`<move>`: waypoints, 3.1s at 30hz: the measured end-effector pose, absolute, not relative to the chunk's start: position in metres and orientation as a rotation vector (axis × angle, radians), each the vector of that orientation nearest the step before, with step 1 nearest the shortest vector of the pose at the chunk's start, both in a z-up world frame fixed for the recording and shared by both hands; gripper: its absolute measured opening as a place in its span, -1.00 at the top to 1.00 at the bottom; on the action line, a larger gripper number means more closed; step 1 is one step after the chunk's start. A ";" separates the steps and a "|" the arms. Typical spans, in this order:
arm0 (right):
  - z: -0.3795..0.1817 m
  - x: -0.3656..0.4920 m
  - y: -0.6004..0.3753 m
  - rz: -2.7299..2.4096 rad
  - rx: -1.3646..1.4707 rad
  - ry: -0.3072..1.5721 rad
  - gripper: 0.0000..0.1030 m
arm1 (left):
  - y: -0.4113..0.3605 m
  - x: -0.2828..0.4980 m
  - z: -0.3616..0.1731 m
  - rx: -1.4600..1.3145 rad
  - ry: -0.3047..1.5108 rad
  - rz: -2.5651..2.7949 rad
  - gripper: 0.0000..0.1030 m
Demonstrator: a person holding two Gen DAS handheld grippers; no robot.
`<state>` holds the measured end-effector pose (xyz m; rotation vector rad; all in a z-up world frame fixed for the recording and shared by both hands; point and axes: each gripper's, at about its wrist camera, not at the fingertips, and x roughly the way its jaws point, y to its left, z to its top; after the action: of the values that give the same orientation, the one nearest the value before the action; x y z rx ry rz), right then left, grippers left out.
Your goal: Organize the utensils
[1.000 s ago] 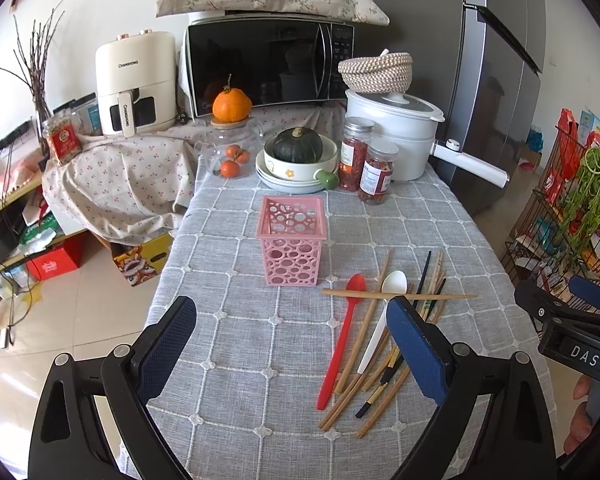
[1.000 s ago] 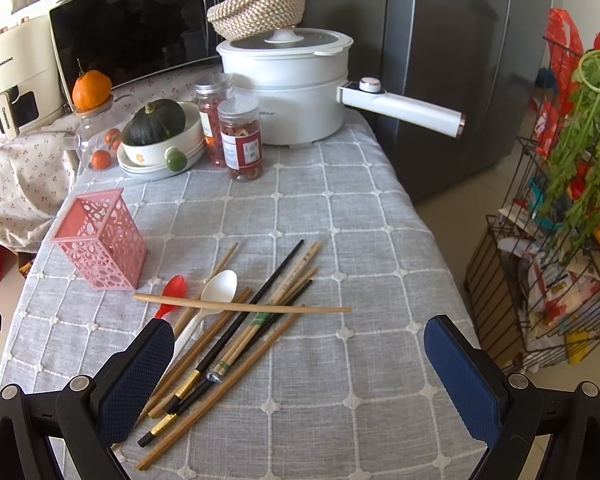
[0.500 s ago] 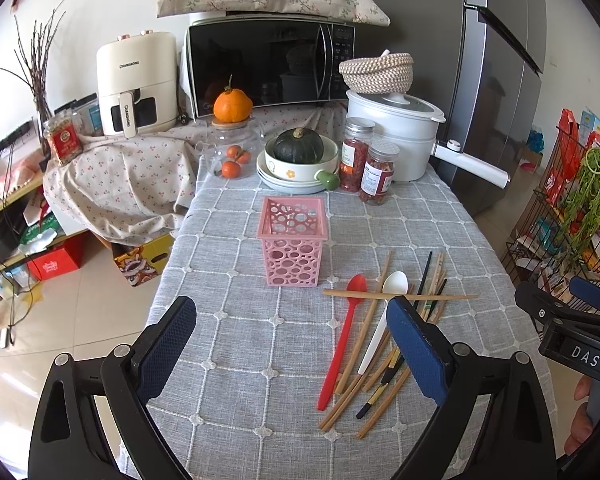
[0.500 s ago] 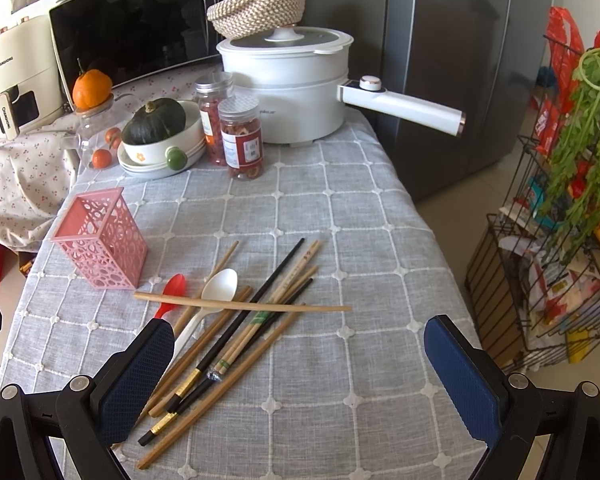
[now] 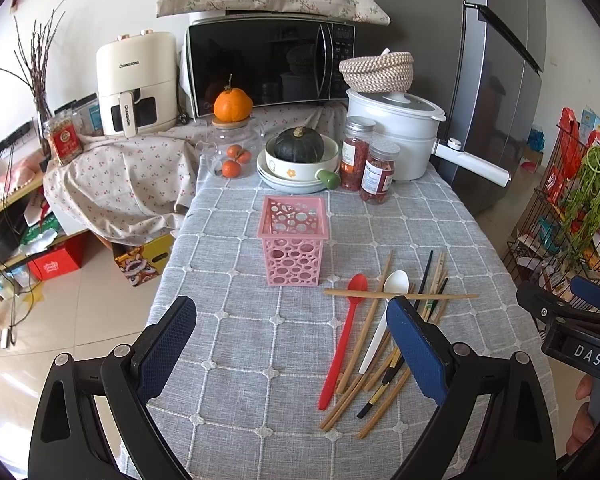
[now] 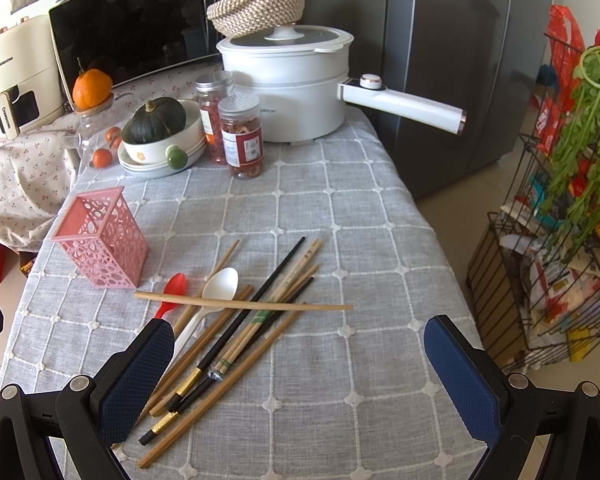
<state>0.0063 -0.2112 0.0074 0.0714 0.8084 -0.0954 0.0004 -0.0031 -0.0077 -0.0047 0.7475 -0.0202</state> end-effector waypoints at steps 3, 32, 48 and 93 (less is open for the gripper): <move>0.007 0.006 -0.211 -0.094 0.073 0.811 -0.99 | -0.003 0.000 -0.008 -0.004 0.747 -0.020 -0.89; -0.026 0.065 -0.322 -0.186 0.311 1.040 -0.80 | -0.133 0.098 -0.085 0.300 1.071 -0.609 -0.30; -0.046 0.062 -0.359 -0.211 0.348 1.090 -0.77 | -0.225 0.132 -0.139 0.545 1.102 -0.777 0.52; -0.046 0.064 -0.354 -0.115 0.479 1.086 -0.77 | -0.193 0.155 -0.143 0.529 1.166 -0.668 0.87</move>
<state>0.0635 -0.3536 -0.0459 0.4794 1.0858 -0.1145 0.1552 -0.1925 -0.1433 0.5288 1.1657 -0.6678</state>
